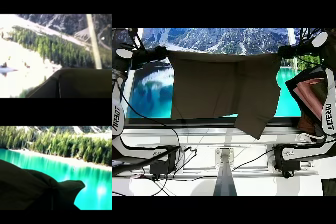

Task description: Fold the clothes and pants, and hang the long-sleeved shirts on hangers.

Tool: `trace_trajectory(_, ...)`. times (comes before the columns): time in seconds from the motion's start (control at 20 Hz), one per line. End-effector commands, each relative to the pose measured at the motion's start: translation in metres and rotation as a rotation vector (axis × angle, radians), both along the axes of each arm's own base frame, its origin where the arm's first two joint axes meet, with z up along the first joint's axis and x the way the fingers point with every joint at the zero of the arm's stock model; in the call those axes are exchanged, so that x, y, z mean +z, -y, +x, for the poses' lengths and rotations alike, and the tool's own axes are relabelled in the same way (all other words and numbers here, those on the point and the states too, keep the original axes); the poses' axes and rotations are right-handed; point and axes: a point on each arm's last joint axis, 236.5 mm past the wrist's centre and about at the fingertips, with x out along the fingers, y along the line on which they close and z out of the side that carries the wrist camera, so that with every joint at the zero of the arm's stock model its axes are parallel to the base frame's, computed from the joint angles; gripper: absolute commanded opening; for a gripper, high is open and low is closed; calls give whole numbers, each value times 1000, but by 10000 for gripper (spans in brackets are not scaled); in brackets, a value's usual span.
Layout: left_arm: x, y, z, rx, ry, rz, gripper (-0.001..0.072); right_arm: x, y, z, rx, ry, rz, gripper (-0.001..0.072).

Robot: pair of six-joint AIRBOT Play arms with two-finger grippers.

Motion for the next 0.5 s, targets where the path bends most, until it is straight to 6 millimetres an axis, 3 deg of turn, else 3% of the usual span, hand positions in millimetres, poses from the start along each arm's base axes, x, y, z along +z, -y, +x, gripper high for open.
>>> trace_trajectory(0.0, -36, 8, -39, -158, -165, 95, 10, -20, -1, -25, 36, -129, -15, 11)
trace_trajectory(0.2, -68, 8, -109, -353, -429, 165, 10, -39, 5, -83, 99, -377, -58, 10)
trace_trajectory(0.45, -88, 10, -128, -381, -541, 139, 10, -65, 1, -127, 127, -555, -37, 10)
